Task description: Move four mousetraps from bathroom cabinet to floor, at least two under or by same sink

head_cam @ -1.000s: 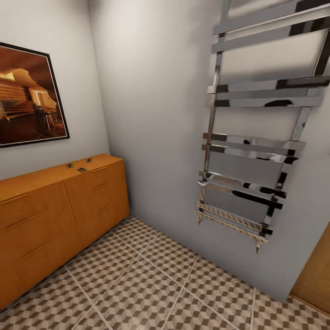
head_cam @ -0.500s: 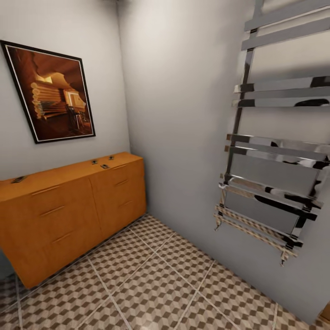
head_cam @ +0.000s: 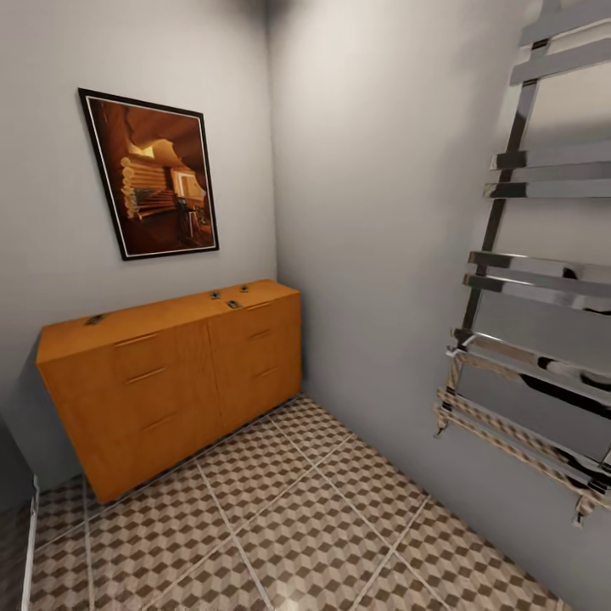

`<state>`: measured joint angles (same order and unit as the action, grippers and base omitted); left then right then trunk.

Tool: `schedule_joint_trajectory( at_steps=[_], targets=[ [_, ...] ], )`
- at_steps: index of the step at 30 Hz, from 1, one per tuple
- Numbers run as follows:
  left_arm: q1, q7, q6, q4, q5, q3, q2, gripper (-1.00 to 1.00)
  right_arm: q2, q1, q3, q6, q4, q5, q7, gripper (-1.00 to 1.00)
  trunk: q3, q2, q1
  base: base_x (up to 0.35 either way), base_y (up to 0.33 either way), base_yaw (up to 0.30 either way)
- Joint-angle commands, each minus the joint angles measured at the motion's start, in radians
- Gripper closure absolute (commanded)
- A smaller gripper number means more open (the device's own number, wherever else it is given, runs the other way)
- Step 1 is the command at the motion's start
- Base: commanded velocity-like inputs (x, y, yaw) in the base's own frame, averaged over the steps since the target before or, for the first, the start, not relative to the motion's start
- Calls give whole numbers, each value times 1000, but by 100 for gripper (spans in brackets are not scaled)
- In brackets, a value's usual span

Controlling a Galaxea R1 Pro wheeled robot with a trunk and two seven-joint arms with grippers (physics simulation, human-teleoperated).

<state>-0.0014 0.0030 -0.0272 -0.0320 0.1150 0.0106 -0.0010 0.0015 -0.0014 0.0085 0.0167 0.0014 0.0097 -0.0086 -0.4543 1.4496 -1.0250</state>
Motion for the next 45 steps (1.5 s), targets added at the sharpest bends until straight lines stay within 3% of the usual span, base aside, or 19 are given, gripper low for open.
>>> schedule_joint_trajectory(
  at_steps=[1,22,30,45],
  targets=[
    [0,0,-2,0,9,0,0,-100,0,0,1,2,0,1,-1,-100,-1,0,0,0,0,274],
    [0,1,-2,0,9,0,-1,-100,-1,0,1,2,0,1,-1,-100,-1,0,0,0,0,255],
    [0,1,3,0,11,-2,0,-100,-1,0,1,2,0,1,-1,-100,-1,0,0,69,0,53],
    [0,2,10,0,12,-3,-1,-100,-1,0,1,2,0,1,-1,-100,-1,0,0,287,0,5]
  ],
)
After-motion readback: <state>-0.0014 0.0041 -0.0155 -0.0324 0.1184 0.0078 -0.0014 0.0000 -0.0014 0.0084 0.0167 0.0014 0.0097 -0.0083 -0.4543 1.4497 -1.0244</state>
